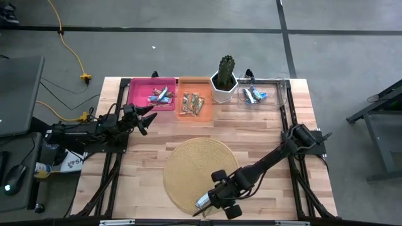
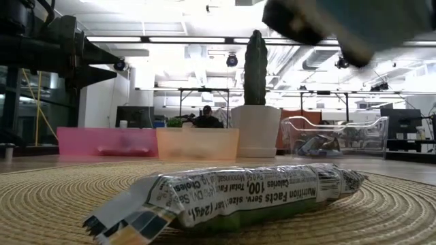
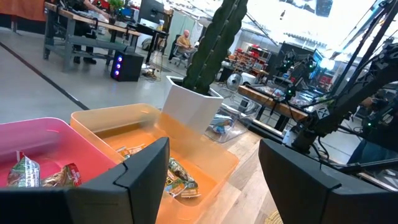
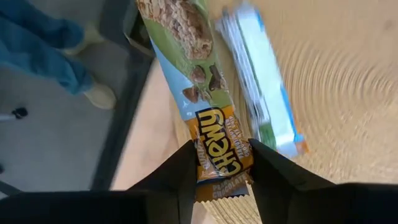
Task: Pick and place Granola Bars by type
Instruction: Put the yellow granola bar into the orange bin
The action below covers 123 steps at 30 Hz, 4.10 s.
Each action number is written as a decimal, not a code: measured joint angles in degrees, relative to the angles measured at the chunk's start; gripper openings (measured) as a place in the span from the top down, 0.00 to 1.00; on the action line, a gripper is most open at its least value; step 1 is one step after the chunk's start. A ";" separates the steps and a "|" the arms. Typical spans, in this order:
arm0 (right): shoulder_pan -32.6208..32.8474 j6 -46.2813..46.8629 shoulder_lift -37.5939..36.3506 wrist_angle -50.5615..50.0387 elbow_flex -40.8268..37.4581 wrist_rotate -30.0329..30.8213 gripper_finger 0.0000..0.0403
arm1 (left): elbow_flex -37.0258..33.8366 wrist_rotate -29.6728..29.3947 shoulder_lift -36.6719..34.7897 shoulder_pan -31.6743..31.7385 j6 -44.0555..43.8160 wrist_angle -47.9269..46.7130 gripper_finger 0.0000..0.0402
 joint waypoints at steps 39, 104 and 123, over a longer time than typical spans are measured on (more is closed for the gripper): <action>-18.35 18.55 -0.13 16.97 31.69 44.16 0.71 | -0.02 -0.02 0.02 0.00 0.00 0.00 0.39; -41.55 72.00 -0.07 27.73 -4.83 31.73 0.70 | -0.02 0.00 0.00 0.00 0.01 -0.01 0.39; -41.55 57.20 -0.07 31.94 -4.80 26.47 0.50 | -0.02 -0.01 0.00 0.00 0.01 -0.01 0.39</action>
